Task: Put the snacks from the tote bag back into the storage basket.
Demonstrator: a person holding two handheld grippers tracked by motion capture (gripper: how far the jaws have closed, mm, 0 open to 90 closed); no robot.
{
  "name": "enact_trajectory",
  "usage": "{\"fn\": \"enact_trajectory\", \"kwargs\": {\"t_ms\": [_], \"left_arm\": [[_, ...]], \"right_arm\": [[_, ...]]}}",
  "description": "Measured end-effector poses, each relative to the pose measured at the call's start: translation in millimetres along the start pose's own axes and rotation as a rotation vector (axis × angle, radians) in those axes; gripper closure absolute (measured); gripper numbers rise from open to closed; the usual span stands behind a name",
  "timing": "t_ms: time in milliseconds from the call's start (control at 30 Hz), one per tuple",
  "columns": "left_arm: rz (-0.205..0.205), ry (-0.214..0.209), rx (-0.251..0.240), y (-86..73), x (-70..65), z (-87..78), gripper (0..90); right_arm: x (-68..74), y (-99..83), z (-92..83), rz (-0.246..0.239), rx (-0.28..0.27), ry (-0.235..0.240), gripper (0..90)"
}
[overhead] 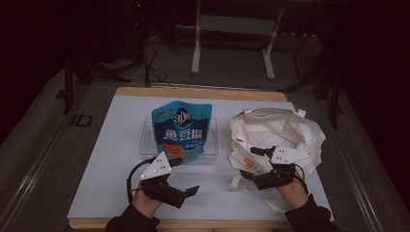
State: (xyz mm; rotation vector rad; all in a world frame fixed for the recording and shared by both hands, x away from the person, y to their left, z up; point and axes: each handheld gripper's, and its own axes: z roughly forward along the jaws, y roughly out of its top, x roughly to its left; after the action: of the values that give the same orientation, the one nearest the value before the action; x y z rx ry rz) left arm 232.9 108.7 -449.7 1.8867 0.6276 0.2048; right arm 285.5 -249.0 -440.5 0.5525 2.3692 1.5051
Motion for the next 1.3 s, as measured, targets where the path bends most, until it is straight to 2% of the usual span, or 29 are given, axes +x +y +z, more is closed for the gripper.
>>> {"fn": "enact_trajectory", "kwargs": {"t_ms": [67, 200, 367, 500, 567, 667, 767, 833, 967, 1100, 1300], "left_arm": [[-0.01, -0.024, 0.01, -2.4, -0.5, 5.5, 0.0], [0.026, -0.022, 0.042, -5.2, -4.0, 13.7, 0.0], [0.038, -0.054, 0.045, -8.3, -7.6, 20.5, 0.0], [0.054, -0.06, 0.064, -10.8, -9.2, 26.1, 0.0], [0.061, -0.059, 0.07, -11.8, -9.1, 27.2, 0.0], [0.055, -0.059, 0.068, -15.3, -8.0, 29.1, 0.0], [0.061, -0.053, 0.084, -19.1, -7.6, 31.8, 0.0], [0.077, -0.038, 0.091, -20.8, -8.2, 32.8, 0.0], [0.083, -0.025, 0.095, -24.6, -6.9, 32.8, 0.0], [0.09, -0.017, 0.105, -29.2, -5.9, 33.1, 0.0], [0.091, -0.027, 0.11, -31.8, -6.0, 35.3, 0.0]], "right_arm": [[1.2, -2.9, -3.2, 0.014, 0.0, -0.009, 15.4], [4.7, -8.3, -12.3, 0.013, -0.008, -0.039, 15.4], [6.5, -14.9, -24.3, 0.008, -0.006, -0.055, 15.4], [11.5, -21.8, -32.5, 0.003, -0.013, -0.079, 14.6], [13.8, -25.2, -35.3, -0.005, -0.016, -0.111, 14.0], [14.2, -28.9, -39.4, 0.001, -0.027, -0.153, 13.8], [13.7, -32.7, -42.9, 0.03, -0.058, -0.168, 13.8], [13.4, -35.2, -43.4, 0.032, -0.073, -0.183, 13.8], [13.4, -39.0, -42.0, 0.039, -0.106, -0.199, 13.8], [14.3, -43.7, -36.8, 0.022, -0.085, -0.23, 13.9], [15.2, -46.7, -32.1, 0.002, -0.067, -0.226, 13.9]]}}
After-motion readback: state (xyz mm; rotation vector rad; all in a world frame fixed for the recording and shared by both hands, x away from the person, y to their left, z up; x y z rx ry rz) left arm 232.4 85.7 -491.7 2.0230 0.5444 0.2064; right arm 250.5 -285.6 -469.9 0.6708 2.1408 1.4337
